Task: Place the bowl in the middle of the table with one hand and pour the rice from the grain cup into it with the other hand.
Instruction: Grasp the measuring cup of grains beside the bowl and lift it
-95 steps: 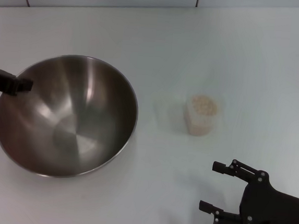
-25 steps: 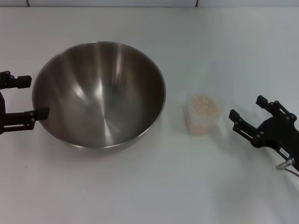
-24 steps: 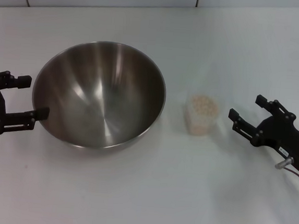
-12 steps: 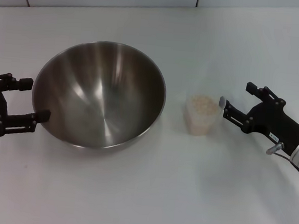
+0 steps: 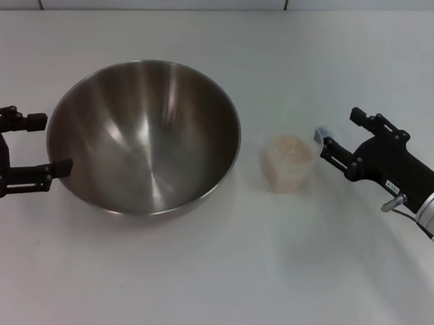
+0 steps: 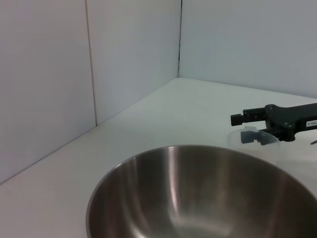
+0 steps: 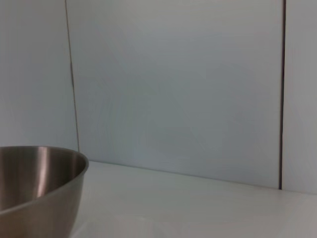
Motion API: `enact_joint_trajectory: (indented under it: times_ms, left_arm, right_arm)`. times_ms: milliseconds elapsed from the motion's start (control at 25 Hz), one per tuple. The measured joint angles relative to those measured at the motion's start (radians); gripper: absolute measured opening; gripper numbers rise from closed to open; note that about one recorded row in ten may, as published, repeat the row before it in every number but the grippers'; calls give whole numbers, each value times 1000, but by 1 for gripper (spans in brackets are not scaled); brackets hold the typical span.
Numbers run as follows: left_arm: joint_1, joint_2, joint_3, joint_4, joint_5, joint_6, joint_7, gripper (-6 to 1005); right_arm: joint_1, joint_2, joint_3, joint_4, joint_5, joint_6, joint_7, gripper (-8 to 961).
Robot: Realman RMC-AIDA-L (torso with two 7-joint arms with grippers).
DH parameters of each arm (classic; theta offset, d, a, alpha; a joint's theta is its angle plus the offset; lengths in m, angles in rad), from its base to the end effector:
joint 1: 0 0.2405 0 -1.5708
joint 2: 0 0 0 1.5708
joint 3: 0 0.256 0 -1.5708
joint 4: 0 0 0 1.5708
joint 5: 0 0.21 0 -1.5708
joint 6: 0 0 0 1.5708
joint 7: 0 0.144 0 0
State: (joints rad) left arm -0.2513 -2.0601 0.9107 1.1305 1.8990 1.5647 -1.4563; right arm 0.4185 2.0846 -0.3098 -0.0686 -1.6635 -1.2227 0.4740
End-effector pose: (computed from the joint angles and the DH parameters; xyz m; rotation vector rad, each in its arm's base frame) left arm -0.2759 0.2966 0.0557 -2.6717 -0.4031 -0.4414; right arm 0.3411 0.2939 -0.0442 -2.0518 0.5684 0.6550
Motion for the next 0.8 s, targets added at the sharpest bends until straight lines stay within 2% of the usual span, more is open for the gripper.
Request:
enact_joint_trajectory:
  times_ms: [120, 360, 560, 800]
  left_arm:
    - [0, 0, 0, 0, 0, 0, -2, 803]
    - [-2, 0, 2, 0, 0, 0, -6, 803]
    - [-4, 1, 8, 0, 0, 0, -6, 802]
    - [-4, 1, 8, 0, 0, 0, -6, 802]
  right_arm:
    - [3, 0, 6, 6, 1, 8, -1, 792]
    - [8, 3, 36, 31, 2, 10, -53, 588]
    - [10, 3, 38, 35, 2, 5, -61, 334]
    - [11, 3, 39, 35, 3, 3, -61, 124]
